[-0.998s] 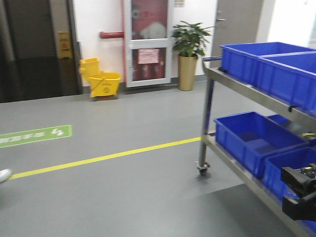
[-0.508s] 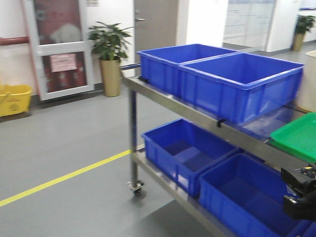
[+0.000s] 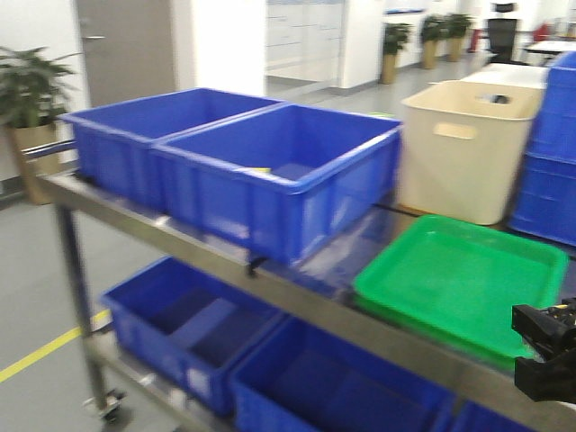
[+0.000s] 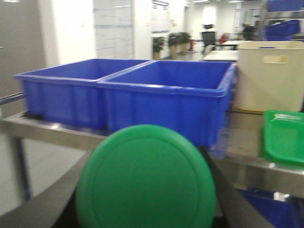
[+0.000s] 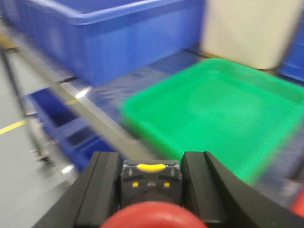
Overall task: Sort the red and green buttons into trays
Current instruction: 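Drive the base to the counter with the green and red trays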
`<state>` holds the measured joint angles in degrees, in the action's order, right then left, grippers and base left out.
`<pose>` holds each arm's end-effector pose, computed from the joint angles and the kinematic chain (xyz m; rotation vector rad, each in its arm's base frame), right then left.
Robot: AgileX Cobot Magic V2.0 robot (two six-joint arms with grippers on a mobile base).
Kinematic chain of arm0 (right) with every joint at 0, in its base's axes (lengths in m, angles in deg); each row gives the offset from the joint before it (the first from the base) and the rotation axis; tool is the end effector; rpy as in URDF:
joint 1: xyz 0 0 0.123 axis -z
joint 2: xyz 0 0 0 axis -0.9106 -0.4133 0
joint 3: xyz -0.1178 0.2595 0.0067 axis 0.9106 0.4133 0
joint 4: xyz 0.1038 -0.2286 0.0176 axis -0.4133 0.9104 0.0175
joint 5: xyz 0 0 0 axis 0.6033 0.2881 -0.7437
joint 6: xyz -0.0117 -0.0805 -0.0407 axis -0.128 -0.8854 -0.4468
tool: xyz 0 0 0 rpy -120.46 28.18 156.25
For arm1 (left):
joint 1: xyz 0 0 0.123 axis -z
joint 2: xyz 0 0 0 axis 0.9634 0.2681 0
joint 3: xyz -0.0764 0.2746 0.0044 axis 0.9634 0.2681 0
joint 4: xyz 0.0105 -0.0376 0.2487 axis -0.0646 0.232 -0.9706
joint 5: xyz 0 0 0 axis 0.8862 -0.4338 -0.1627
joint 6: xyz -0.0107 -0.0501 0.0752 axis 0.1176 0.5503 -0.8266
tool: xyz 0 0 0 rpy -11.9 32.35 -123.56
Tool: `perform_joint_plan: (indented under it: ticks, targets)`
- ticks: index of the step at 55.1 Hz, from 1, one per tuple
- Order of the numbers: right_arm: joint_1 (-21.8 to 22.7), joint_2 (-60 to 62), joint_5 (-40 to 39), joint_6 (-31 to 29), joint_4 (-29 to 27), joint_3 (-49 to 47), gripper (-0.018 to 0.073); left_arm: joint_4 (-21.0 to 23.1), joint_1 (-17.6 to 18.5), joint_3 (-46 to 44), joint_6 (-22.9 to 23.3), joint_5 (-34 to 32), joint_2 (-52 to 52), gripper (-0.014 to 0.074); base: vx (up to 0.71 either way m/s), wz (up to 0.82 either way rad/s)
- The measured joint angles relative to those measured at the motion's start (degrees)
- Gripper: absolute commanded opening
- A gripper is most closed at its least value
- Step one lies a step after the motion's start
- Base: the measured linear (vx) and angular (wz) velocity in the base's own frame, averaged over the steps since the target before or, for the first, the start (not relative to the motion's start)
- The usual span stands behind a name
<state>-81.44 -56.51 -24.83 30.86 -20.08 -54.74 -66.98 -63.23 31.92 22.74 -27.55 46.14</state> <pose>0.1823 0.0398 0.3483 -0.1392 1.8547 0.0967 0.1445 -0.0318 0.3486 0.1833 1.5205 -0.1764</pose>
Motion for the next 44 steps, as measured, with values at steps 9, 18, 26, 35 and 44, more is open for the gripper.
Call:
perform_joint_plan:
  ticks: [9, 18, 26, 35, 44]
  targets:
    - [0.0, 0.0, 0.0, 0.0, 0.0, 0.0, -0.0009, 0.0, 0.0, 0.0, 0.0, 0.0, 0.0, 0.0003, 0.3, -0.75]
    - [0.0, 0.0, 0.0, 0.0, 0.0, 0.0, -0.0009, 0.0, 0.0, 0.0, 0.0, 0.0, 0.0, 0.0003, 0.26, -0.68]
    - [0.0, 0.0, 0.0, 0.0, 0.0, 0.0, -0.0009, 0.0, 0.0, 0.0, 0.0, 0.0, 0.0, 0.0003, 0.24, -0.58]
    - [0.0, 0.0, 0.0, 0.0, 0.0, 0.0, -0.0009, 0.0, 0.0, 0.0, 0.0, 0.0, 0.0, 0.0003, 0.23, -0.48]
    - [0.0, 0.0, 0.0, 0.0, 0.0, 0.0, -0.0009, 0.0, 0.0, 0.0, 0.0, 0.0, 0.0, 0.0003, 0.2, -0.36]
